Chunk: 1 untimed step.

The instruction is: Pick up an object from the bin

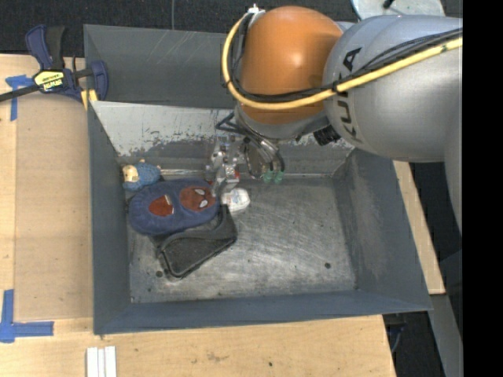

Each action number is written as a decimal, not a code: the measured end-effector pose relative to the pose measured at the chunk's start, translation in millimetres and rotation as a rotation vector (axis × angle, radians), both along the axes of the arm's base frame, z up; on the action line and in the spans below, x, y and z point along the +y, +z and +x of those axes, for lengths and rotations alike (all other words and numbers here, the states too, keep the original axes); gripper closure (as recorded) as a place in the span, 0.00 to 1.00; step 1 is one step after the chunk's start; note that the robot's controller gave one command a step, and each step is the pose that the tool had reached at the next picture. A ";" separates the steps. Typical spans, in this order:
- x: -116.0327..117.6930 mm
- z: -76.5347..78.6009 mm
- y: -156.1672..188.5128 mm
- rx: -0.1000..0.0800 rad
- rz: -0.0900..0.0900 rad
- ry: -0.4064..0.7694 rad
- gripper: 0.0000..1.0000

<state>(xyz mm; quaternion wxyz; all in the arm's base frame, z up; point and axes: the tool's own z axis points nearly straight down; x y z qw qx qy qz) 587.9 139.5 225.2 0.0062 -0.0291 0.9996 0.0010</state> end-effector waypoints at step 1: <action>-0.6 -1.8 -5.4 0.010 -0.002 -0.001 1.00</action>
Offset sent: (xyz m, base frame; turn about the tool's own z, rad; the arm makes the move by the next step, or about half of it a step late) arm 0.0000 0.0000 0.0000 0.0000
